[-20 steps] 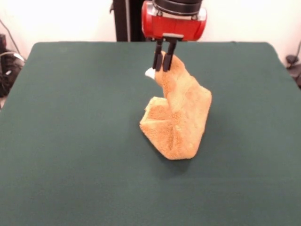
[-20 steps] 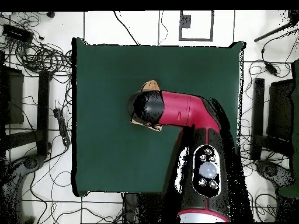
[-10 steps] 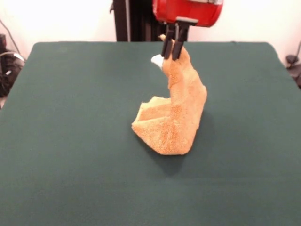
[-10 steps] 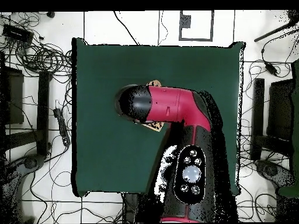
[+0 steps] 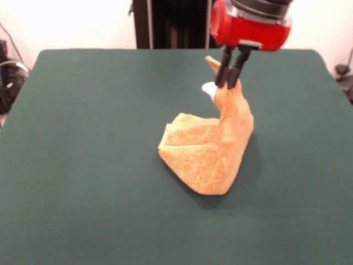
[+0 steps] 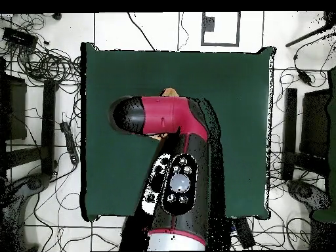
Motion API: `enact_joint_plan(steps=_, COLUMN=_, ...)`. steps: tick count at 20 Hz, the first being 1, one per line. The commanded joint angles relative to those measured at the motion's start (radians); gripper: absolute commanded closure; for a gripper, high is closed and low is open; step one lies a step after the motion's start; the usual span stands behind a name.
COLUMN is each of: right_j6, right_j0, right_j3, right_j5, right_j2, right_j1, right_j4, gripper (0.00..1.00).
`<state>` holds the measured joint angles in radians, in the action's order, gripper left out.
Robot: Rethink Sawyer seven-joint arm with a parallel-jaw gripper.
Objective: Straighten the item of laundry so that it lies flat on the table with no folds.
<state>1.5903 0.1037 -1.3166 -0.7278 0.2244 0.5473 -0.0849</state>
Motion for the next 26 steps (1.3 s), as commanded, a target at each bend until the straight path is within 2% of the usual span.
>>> enact_joint_plan(steps=1, right_j6=0.335, right_j0=0.065, right_j3=0.052, right_j5=0.019, right_j2=0.024, right_j1=-0.165, right_j4=0.011, gripper=1.0)
enact_joint_plan(steps=10, right_j6=0.368, right_j0=0.102, right_j3=0.08, right_j5=0.04, right_j2=0.084, right_j1=-0.216, right_j4=0.01, gripper=1.0)
enact_joint_plan(steps=14, right_j6=0.391, right_j0=0.126, right_j3=0.105, right_j5=0.011, right_j2=0.11, right_j1=-0.232, right_j4=0.023, gripper=1.0)
enact_joint_plan(steps=26, right_j6=0.355, right_j0=0.172, right_j3=0.213, right_j5=-0.121, right_j2=0.175, right_j1=-0.274, right_j4=0.035, gripper=1.0)
